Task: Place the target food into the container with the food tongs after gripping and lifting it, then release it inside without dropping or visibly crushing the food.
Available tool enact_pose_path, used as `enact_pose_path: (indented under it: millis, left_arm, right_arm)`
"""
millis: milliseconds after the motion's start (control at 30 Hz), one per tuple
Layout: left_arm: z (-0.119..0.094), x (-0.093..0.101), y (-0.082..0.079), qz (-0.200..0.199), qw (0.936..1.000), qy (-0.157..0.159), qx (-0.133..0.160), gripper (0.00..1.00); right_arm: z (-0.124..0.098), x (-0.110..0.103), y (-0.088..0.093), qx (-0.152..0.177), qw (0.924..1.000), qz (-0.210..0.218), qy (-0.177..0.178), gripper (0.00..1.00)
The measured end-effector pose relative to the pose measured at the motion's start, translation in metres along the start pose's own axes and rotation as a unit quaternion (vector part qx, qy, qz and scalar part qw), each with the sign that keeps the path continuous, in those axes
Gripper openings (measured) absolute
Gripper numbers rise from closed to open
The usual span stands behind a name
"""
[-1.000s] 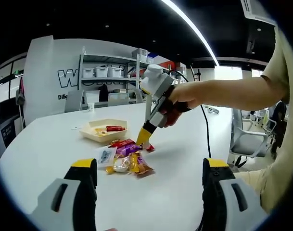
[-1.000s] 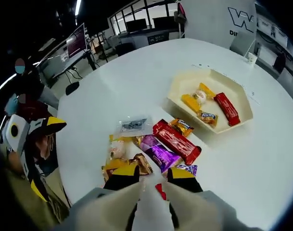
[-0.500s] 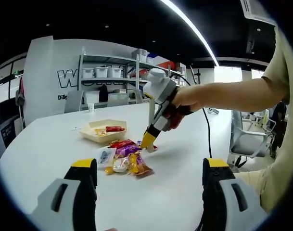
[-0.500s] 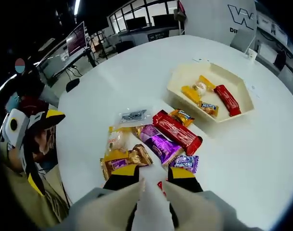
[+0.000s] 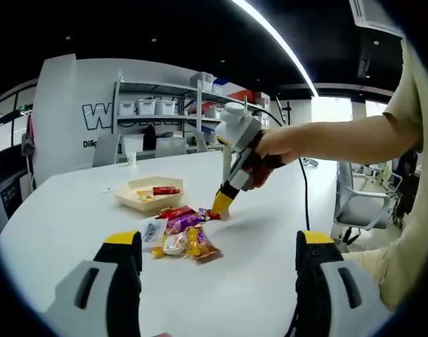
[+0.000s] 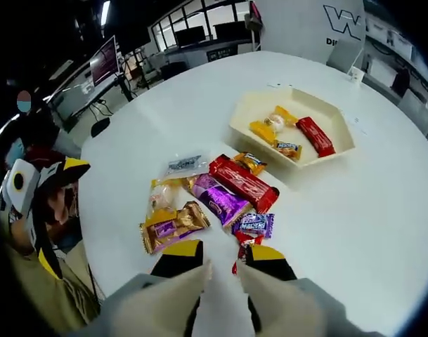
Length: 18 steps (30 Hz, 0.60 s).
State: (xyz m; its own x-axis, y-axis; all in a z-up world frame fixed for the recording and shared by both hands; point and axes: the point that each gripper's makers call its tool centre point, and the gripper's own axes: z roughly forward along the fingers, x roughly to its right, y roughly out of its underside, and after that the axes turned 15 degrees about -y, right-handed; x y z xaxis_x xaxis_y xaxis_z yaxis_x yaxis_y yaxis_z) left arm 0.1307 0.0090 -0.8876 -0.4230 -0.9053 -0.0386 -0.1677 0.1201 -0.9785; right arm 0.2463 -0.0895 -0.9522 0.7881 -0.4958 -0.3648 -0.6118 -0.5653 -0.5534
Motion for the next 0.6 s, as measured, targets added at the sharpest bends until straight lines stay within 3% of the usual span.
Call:
enact_pose_path:
  millis: [333, 600]
  left_arm:
    - [0.0, 0.002, -0.002, 0.003, 1.0, 0.002, 0.001, 0.89]
    - [0.0, 0.001, -0.003, 0.002, 1.0, 0.002, 0.002, 0.89]
  right_arm:
    - [-0.015, 0.009, -0.017, 0.025, 0.9994, -0.012, 0.019, 0.2]
    - [-0.014, 0.014, -0.016, 0.027, 0.9993, -0.001, 0.025, 0.21]
